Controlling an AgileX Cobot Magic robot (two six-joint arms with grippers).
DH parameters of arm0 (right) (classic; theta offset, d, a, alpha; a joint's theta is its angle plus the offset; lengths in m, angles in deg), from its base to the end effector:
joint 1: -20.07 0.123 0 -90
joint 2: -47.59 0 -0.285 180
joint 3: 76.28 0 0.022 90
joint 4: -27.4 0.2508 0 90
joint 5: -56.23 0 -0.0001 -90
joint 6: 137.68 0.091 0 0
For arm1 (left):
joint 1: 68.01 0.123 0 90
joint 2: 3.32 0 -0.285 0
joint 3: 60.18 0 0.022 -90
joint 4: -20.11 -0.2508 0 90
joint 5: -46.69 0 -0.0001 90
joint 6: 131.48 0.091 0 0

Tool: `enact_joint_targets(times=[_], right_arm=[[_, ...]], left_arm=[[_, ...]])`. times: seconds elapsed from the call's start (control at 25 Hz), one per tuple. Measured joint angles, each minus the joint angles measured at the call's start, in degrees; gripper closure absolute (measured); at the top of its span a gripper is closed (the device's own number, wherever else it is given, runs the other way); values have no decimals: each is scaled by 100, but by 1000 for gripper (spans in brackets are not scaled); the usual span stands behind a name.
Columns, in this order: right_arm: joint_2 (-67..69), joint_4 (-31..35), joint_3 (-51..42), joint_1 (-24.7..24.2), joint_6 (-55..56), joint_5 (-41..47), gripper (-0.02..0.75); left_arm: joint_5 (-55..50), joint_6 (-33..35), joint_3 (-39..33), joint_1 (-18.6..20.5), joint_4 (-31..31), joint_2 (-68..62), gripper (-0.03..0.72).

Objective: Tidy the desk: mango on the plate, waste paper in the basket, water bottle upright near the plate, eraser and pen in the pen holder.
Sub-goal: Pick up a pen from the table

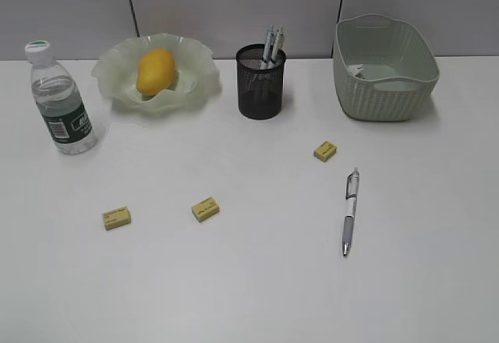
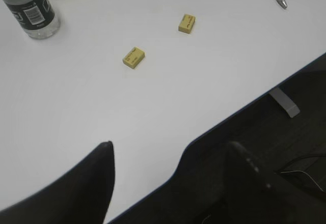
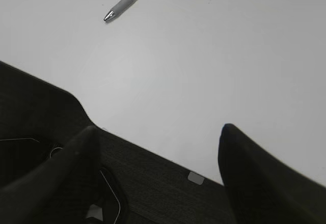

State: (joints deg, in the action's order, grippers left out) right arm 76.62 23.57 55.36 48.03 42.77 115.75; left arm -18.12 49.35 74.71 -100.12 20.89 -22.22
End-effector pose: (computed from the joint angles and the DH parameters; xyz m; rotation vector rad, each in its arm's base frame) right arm 0.0491 0.0201 0.2712 -0.5817 2.3202 0.1494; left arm 0.0138 -0.0100 0.2879 0.6428 2.1737 -0.3091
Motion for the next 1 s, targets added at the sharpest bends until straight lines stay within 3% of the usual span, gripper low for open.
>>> enact_joint_targets(times=[0.32, 0.8, 1.0], right_arm=[[0, 0, 0, 0, 0, 0, 169], [0, 0, 0, 0, 0, 0, 169], [0, 0, 9, 0, 103, -5, 169]], left_arm=[[289, 399, -166, 0, 347, -6, 207], [329, 436, -172, 11, 371, 7, 222], [329, 436, -172, 349, 389, 291, 229]])
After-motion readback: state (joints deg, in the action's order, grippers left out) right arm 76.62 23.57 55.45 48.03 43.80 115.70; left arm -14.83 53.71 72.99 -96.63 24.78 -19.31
